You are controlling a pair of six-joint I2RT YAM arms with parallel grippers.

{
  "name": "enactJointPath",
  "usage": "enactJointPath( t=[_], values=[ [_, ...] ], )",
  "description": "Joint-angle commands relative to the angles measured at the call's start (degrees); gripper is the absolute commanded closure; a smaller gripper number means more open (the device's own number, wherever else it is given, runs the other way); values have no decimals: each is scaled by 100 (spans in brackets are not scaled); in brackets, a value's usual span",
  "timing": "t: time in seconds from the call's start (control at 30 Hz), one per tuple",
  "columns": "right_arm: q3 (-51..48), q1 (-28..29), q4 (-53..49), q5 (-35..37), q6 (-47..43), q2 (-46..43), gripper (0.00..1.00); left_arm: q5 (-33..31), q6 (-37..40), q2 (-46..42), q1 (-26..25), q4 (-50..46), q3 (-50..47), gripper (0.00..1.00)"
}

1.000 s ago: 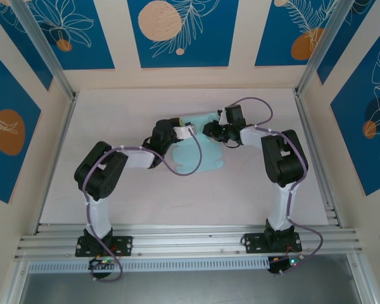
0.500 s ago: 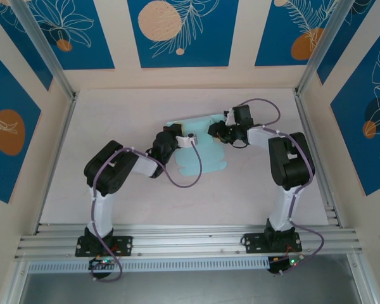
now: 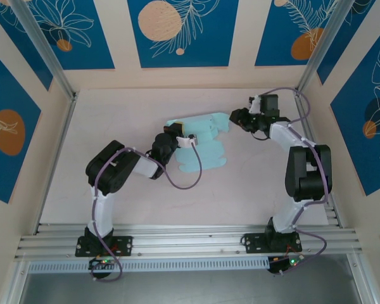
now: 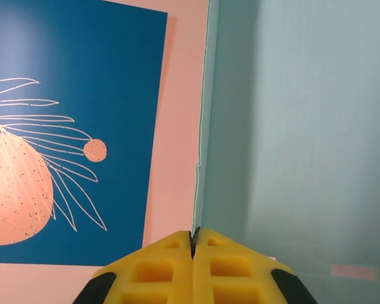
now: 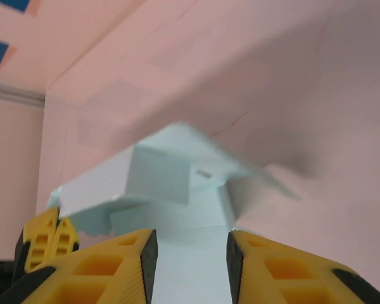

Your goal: Fold the paper box

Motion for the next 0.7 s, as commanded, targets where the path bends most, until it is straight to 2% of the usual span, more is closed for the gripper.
enactJointPath(
  t=[0.0,0.17,0.3,0.67],
  values=[
    [643,-290,-81,-416,32,685,64,-17,110,67,-92,236,45,100],
    [1781,-389,-285,-1153,-63,1942,65,-51,105,80,-97,222,71,100],
    [2233,-202,-585,-1428,-319,2414,66,-80,111,89,-104,231,79,100],
    [1284,199,-246,-1399,-896,1829,65,-161,134,210,-104,246,121,100]
  ],
)
